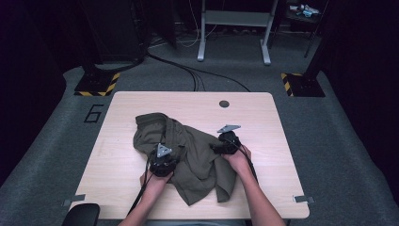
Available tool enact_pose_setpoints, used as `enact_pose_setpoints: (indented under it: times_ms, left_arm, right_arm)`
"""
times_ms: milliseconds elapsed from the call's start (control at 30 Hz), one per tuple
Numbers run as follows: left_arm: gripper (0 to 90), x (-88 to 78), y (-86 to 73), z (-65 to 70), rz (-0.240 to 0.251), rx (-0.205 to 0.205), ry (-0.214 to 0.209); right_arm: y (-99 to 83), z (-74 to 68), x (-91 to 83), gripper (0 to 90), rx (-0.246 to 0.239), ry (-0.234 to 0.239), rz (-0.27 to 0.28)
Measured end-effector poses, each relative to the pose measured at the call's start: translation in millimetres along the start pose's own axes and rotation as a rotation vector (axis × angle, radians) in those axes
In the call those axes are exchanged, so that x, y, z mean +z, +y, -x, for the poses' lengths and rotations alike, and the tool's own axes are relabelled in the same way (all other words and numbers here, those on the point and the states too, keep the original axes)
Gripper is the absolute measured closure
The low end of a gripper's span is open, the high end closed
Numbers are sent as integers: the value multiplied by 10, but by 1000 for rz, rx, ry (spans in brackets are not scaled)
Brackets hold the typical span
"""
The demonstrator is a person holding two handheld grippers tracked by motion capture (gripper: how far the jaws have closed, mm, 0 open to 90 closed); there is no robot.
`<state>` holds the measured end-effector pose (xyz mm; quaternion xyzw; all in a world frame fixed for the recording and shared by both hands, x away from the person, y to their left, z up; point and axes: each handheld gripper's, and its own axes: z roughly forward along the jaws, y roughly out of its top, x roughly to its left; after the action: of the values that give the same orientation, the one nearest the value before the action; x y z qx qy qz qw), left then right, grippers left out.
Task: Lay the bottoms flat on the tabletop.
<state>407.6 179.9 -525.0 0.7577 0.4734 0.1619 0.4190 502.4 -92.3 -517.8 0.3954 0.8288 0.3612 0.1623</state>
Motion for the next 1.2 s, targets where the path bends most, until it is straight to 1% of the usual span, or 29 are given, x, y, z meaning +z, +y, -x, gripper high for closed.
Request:
enact_pose_setpoints:
  times_ms: [67, 100, 133, 200, 233, 267, 333, 367, 400, 467, 500, 533, 567, 600, 633, 667, 700, 733, 800, 833, 867, 900, 933, 967, 1033, 1100, 1133, 1167, 1200]
  left_arm:
    - [873, 40, 14, 12, -1, 12, 7]
    - [873, 60, 24, 10, -5, 22, 3]
    - [874, 86, 36, 11, 1, 26, 9]
    - [874, 145, 86, 14, -6, 44, 7]
    - [874, 184, 119, 14, -8, 61, 9]
    - [874, 224, 156, 16, -13, 69, 7]
    - [874, 309, 236, 5, -23, 71, 1]
    - [874, 352, 277, -3, -27, 79, -3]
    - [874, 394, 317, -6, -32, 84, -6]
    - [874, 469, 394, -23, -45, 107, -9]
    - [874, 506, 424, -30, -41, 104, -10]
    - [874, 529, 458, -47, -51, 111, -7]
    - [874, 541, 483, -60, -50, 100, -6]
    - [874, 539, 499, -70, -38, 92, -2]
    - [874, 513, 509, -80, -38, 88, 3]
    - [874, 472, 511, -92, -39, 84, 5]
    - [874, 425, 502, -95, -22, 65, 5]
    - [874, 359, 487, -108, -11, 51, 5]
    - [874, 229, 436, -133, 5, 35, 12]
    - [874, 161, 399, -145, 20, 20, 12]
    - [874, 94, 359, -157, 24, 17, 16]
    - [874, 34, 316, -155, 30, 23, 35]
    - [874, -33, 268, -155, 34, 28, 45]
    - [873, -94, 216, -157, 40, 18, 49]
    - [873, -211, 115, -174, 50, -14, 55]
    - [873, -319, 20, -176, 59, -28, 72]
    - [873, -367, -18, -177, 65, -29, 74]
    - [872, -410, -51, -168, 73, -40, 87]
    - [872, -451, -81, -166, 74, -45, 89]
  right_arm:
    - [-2, 1, 1, 421, -16, -11, -3]
    - [-13, 6, -4, 421, -19, -5, -5]
    - [-23, 20, -5, 421, -25, -12, 5]
    - [-49, 53, -16, 421, 4, -19, 14]
    - [-63, 90, -25, 421, 0, -26, 18]
    - [-78, 120, -32, 422, 10, -32, 26]
    - [-104, 180, -56, 423, 30, -44, 29]
    - [-117, 202, -66, 424, 49, -51, 33]
    - [-128, 248, -76, 424, 36, -60, 36]
    - [-150, 303, -97, 424, 60, -72, 38]
    - [-159, 331, -110, 424, 68, -78, 35]
    - [-166, 365, -116, 423, 67, -86, 40]
    - [-175, 396, -124, 423, 72, -89, 41]
    - [-185, 422, -130, 423, 83, -91, 44]
    - [-193, 444, -137, 423, 94, -93, 45]
    - [-200, 475, -143, 423, 85, -101, 49]
    - [-207, 487, -154, 423, 99, -105, 45]
    - [-213, 505, -162, 423, 102, -111, 45]
    - [-222, 533, -176, 423, 105, -119, 44]
    - [-224, 543, -182, 423, 104, -124, 43]
    - [-225, 552, -183, 423, 104, -124, 43]
    - [-226, 564, -182, 423, 98, -117, 46]
    - [-225, 571, -182, 423, 96, -119, 44]
    - [-222, 573, -183, 423, 94, -118, 39]
    - [-220, 575, -178, 424, 92, -123, 43]
    - [-221, 578, -171, 424, 94, -127, 51]
    - [-220, 576, -171, 424, 97, -125, 51]
    - [-218, 571, -173, 424, 104, -126, 46]
    - [-215, 576, -173, 423, 100, -125, 44]
